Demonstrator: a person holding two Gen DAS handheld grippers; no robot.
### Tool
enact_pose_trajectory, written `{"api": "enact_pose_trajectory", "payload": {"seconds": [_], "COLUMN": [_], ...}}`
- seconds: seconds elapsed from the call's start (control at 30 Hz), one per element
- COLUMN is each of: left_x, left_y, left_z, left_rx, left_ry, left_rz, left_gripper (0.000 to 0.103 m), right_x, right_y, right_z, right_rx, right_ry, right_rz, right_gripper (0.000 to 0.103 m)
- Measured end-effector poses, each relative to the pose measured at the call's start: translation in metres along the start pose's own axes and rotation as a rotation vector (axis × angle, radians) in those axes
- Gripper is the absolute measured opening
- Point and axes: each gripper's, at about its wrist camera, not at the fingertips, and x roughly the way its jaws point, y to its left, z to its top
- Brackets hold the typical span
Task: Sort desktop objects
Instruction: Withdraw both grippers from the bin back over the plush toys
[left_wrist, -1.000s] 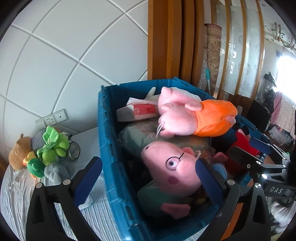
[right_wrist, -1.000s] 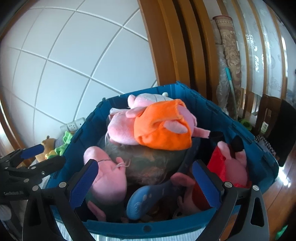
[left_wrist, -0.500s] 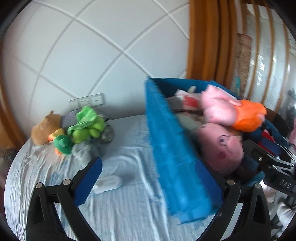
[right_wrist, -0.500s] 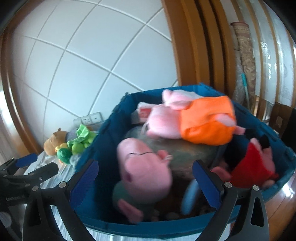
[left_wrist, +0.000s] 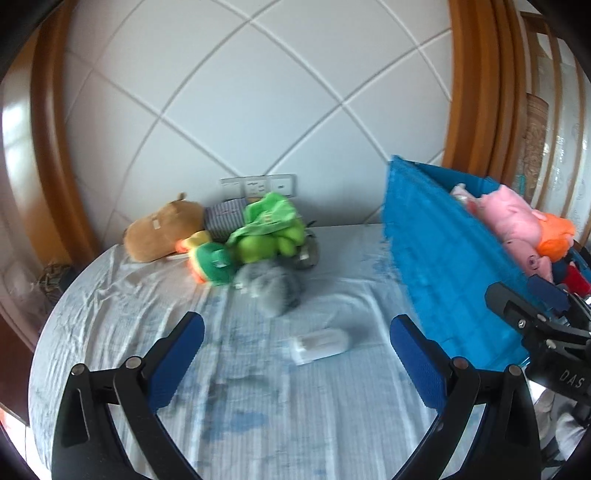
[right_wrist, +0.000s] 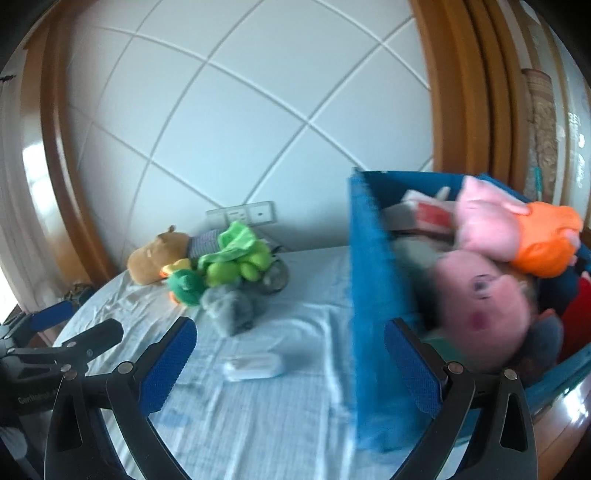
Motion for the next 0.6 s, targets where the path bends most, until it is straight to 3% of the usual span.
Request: {"api": "enact_pose_trajectory", "payload": {"seconds": [0.23, 0.37, 0.6], "left_x": [0.011, 0.022, 0.049], "left_y": [0.087, 0.123, 0.144], "left_z": [-0.019, -0.027, -0.024], "left_rx": [-0.047, -0.098, -0.139], "left_ry": [0.06, 0.09, 0.135], "left_rz": [0.024, 0.052, 0.128], "left_gripper": [0.102, 0.102, 0.102], "right_x": [0.027, 0.051, 0.098], "right_y": [0.08, 0.104, 0.118], "right_z": [-0.024, -0.032, -0.031], "right_rx": [0.005, 0.003, -0.027], "right_ry": [0.048, 0.095, 0.151], "right_rz": [0.019, 0.025, 0.08], "right_gripper": [0.103, 0.103, 0.103]}}
